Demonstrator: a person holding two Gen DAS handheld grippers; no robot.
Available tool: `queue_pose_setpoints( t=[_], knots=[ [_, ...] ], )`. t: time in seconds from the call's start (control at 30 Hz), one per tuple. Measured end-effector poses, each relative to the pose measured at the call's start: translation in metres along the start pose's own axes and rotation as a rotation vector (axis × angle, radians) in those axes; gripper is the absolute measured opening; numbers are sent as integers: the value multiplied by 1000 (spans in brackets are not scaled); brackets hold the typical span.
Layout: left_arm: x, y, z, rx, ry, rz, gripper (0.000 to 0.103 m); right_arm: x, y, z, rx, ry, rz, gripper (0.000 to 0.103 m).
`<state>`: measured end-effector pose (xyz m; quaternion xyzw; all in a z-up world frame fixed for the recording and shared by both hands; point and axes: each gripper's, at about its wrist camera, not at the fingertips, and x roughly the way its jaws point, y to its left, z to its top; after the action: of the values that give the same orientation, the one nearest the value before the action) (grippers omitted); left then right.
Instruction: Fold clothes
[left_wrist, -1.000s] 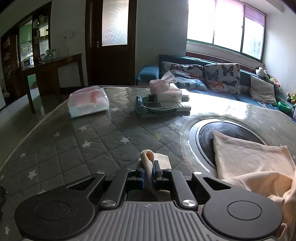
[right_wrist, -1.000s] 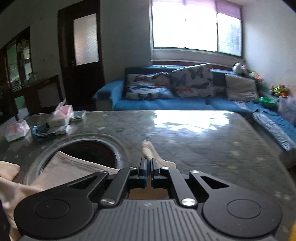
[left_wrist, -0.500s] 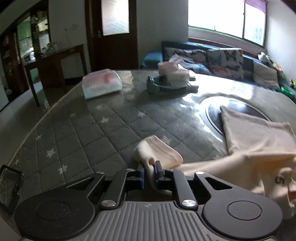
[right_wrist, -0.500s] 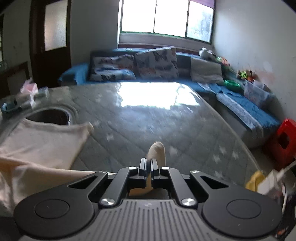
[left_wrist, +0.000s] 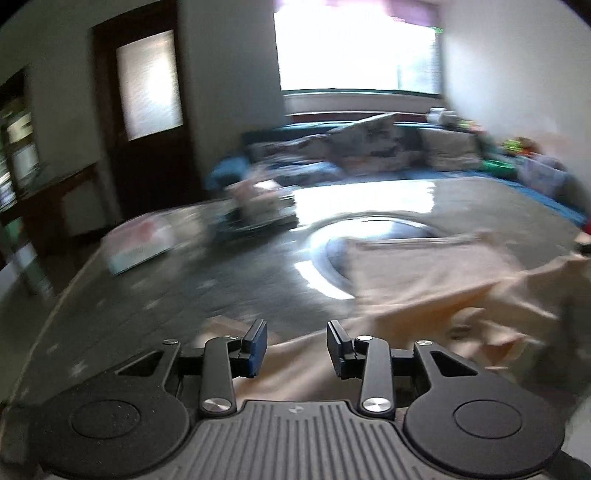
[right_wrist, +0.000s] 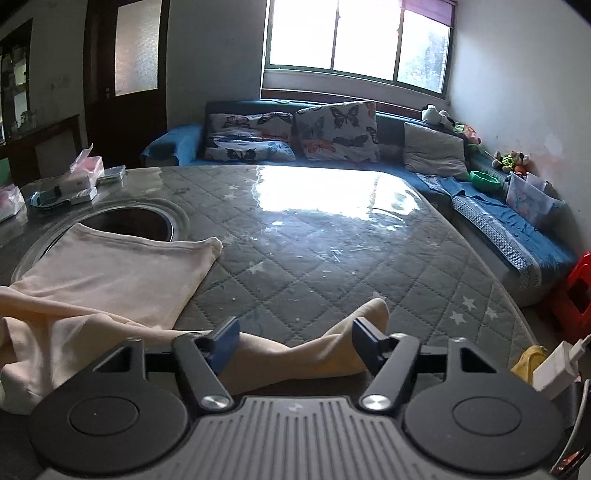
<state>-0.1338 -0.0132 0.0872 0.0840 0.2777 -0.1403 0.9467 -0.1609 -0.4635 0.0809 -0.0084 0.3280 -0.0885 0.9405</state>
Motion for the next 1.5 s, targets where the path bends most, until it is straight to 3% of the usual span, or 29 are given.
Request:
queue_pose_setpoints(
  t=[0.3, 0.47, 0.53, 0.67, 0.7, 0.83, 1.0, 1.17, 1.33, 1.4, 1.5],
  knots=[
    [21, -100, -3, 200, 39, -302, 42, -13, 6, 1, -29, -40, -28, 94],
    [33, -127, -8, 247, 63, -385, 42, -23, 9, 5, -53, -65, -14, 96],
    [41, -132, -10, 256, 85, -416, 42, -27, 12, 6, -64, -71, -1, 101],
    [55, -147, -16, 265, 110, -402, 40, -30, 24, 7, -102, -73, 51, 101],
    [59, -148, -16, 259, 113, -398, 38, -30, 28, 7, -110, -72, 67, 102],
    [60, -151, -18, 265, 98, -394, 8, -27, 43, 7, -146, -69, 119, 103],
    [41, -149, -17, 288, 42, -437, 4, -23, 62, 10, -183, -62, 179, 103],
    [9, -132, -13, 289, 33, -610, 5, -23, 85, 12, -240, -57, 257, 103],
    [-6, -119, -15, 330, 19, -584, 8, -21, 109, 8, -295, -31, 350, 103],
    [-9, -110, -14, 322, -3, -545, 9, -18, 117, 3, -313, -8, 373, 103],
    [-3, -103, -13, 330, -26, -422, 17, -12, 128, -7, -337, 24, 393, 103]
  ],
)
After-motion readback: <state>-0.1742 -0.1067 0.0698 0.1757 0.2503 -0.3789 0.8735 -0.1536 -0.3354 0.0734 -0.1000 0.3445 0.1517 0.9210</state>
